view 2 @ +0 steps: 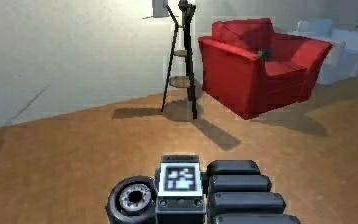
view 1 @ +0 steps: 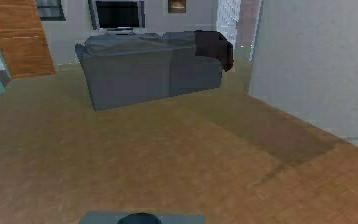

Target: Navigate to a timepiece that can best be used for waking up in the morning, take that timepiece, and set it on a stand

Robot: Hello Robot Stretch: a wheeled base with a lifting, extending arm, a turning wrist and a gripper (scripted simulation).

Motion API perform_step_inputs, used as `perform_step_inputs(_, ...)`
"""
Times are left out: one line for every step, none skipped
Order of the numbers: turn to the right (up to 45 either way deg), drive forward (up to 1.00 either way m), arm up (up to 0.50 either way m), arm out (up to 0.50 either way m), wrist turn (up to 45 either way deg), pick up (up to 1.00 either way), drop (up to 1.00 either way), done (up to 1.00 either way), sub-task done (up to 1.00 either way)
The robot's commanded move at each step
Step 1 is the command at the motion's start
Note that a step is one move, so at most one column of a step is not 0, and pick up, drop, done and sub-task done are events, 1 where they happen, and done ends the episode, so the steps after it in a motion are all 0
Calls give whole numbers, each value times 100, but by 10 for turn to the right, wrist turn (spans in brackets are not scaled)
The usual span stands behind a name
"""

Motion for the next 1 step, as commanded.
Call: perform_step_inputs(-240,0,0,0,0,0,0,0,0)
